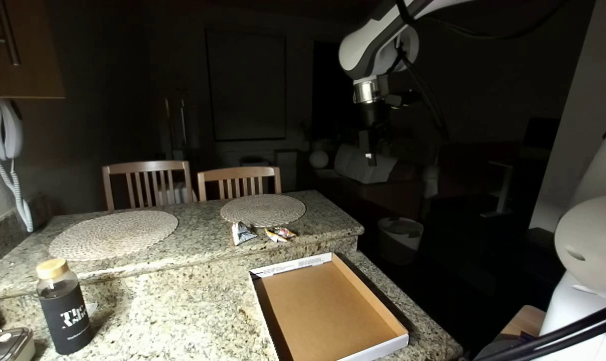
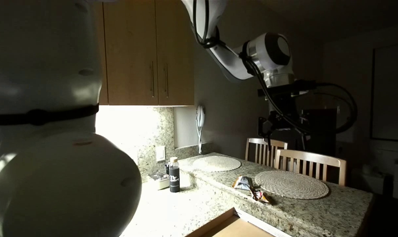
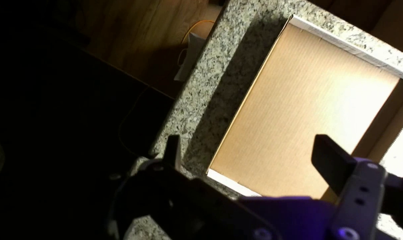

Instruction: Put the packets inside the box

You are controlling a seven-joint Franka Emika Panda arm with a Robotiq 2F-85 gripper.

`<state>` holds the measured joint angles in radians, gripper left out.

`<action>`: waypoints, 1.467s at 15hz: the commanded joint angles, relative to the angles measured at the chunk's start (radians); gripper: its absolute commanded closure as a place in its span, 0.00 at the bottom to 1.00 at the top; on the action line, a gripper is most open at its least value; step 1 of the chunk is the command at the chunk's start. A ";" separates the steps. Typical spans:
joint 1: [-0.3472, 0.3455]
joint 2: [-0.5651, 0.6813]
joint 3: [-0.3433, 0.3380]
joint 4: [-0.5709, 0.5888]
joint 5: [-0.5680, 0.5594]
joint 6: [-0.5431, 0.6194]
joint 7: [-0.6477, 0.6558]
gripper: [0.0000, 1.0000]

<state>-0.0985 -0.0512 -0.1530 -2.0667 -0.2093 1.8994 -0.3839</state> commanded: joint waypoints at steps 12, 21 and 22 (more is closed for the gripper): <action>0.000 0.270 0.095 0.189 0.344 0.221 0.064 0.00; 0.051 0.392 0.119 0.284 0.271 0.267 0.173 0.00; 0.067 0.425 0.124 0.313 0.258 0.303 0.219 0.00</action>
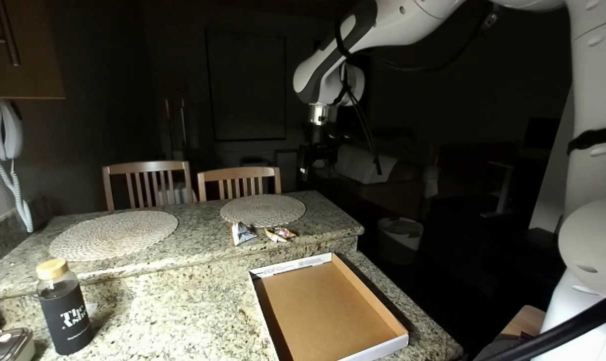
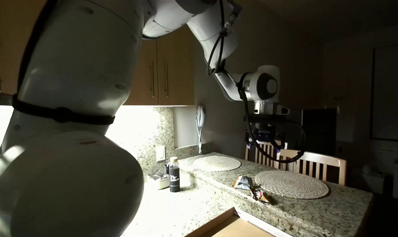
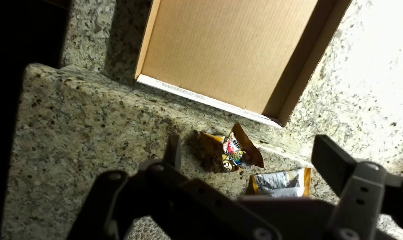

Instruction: Put the packets inside the box

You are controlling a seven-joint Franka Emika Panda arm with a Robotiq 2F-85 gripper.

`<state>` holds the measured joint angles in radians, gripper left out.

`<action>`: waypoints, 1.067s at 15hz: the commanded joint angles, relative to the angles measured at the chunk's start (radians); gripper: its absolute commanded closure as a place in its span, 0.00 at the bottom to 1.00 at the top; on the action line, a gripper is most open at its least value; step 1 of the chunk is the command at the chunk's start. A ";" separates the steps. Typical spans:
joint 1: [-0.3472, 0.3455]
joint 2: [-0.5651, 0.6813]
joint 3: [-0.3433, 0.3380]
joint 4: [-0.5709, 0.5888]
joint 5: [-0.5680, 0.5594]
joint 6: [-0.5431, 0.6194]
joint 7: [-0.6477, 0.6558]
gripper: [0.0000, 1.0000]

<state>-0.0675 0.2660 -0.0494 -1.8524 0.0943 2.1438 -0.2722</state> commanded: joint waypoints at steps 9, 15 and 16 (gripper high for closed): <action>0.121 0.529 0.042 0.610 -0.147 -0.107 0.248 0.00; 0.118 0.595 0.041 0.673 -0.151 -0.149 0.260 0.00; 0.118 0.599 0.041 0.680 -0.151 -0.150 0.260 0.00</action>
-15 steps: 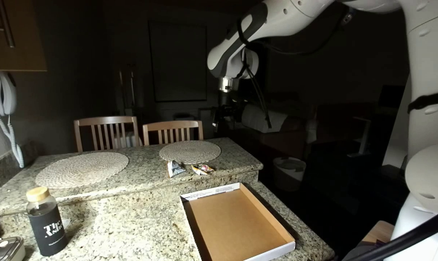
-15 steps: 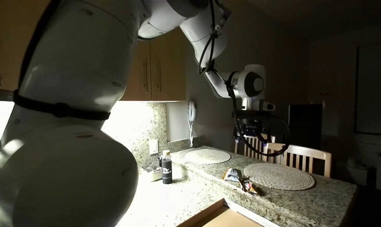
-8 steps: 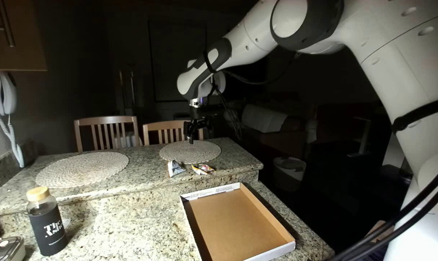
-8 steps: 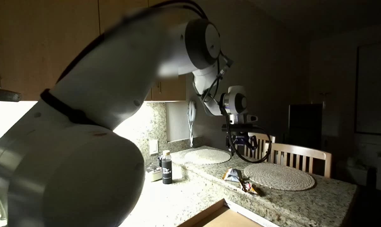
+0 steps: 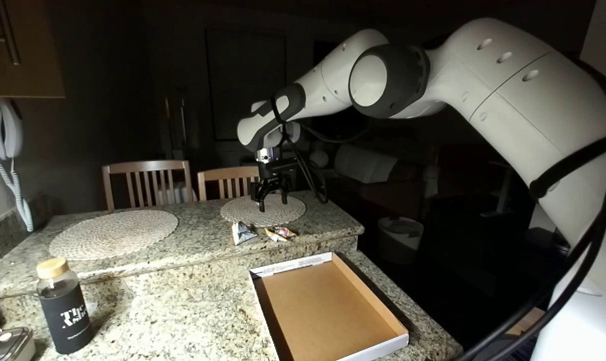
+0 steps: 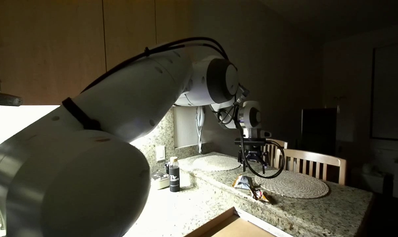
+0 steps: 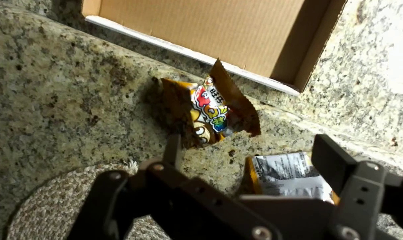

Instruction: Put the packets inside the box

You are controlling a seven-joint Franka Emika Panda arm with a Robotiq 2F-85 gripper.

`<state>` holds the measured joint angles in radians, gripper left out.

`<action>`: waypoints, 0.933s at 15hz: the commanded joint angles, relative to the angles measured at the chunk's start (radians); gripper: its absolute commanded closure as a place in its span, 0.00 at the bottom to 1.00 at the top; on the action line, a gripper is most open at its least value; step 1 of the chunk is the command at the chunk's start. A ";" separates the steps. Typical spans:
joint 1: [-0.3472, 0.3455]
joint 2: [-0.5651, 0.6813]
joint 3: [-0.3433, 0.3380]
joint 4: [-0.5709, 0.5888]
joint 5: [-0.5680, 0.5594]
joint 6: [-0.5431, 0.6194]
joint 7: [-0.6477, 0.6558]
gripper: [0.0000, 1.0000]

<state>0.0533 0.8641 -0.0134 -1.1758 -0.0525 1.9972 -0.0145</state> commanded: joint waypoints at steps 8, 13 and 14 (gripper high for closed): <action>0.029 0.229 -0.002 0.274 -0.016 -0.097 0.013 0.00; 0.013 0.353 -0.019 0.442 -0.010 -0.237 0.023 0.00; 0.006 0.368 -0.026 0.467 -0.005 -0.224 0.043 0.00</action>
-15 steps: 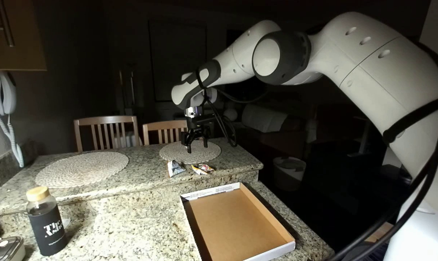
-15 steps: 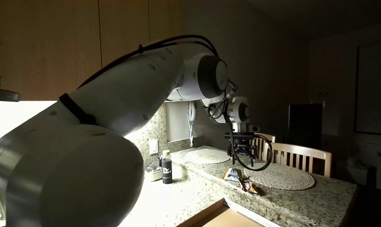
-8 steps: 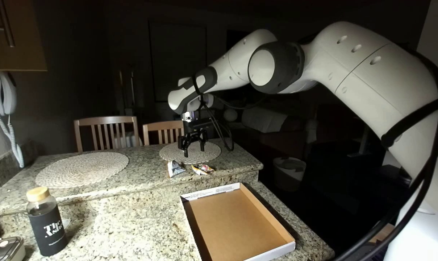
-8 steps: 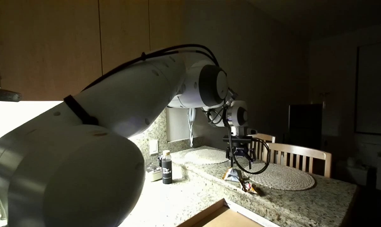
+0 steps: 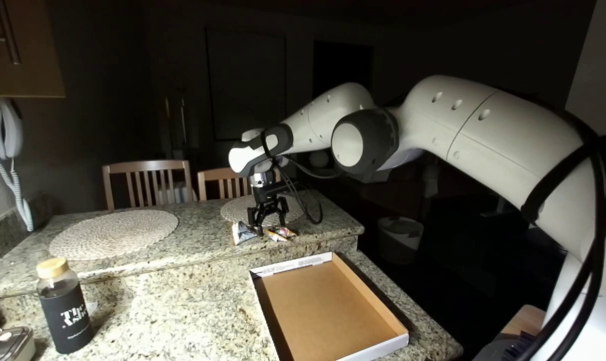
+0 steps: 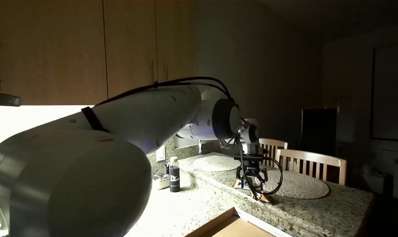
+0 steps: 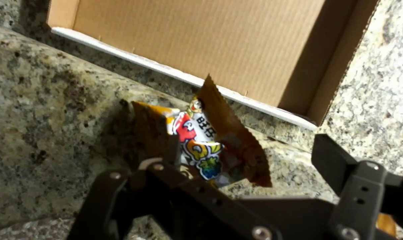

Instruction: Put the packets inside the box

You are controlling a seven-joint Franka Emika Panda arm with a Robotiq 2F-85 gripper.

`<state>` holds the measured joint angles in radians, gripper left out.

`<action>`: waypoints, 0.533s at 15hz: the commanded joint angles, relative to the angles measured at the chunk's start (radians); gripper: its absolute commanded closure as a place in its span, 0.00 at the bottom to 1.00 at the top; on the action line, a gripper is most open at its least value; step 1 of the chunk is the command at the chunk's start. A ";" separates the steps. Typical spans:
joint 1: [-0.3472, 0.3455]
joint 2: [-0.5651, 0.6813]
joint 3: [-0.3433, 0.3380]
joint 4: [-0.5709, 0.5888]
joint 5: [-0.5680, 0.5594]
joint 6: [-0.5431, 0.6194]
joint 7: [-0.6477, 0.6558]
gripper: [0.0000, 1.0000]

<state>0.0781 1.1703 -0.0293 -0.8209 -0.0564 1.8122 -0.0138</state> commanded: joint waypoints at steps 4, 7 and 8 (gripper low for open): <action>-0.042 0.121 -0.017 0.212 0.009 -0.051 0.078 0.00; -0.053 0.163 -0.012 0.258 0.021 -0.087 0.081 0.00; -0.056 0.175 -0.008 0.269 0.024 -0.108 0.074 0.00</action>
<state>0.0332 1.2932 -0.0479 -0.6234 -0.0521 1.7663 0.0472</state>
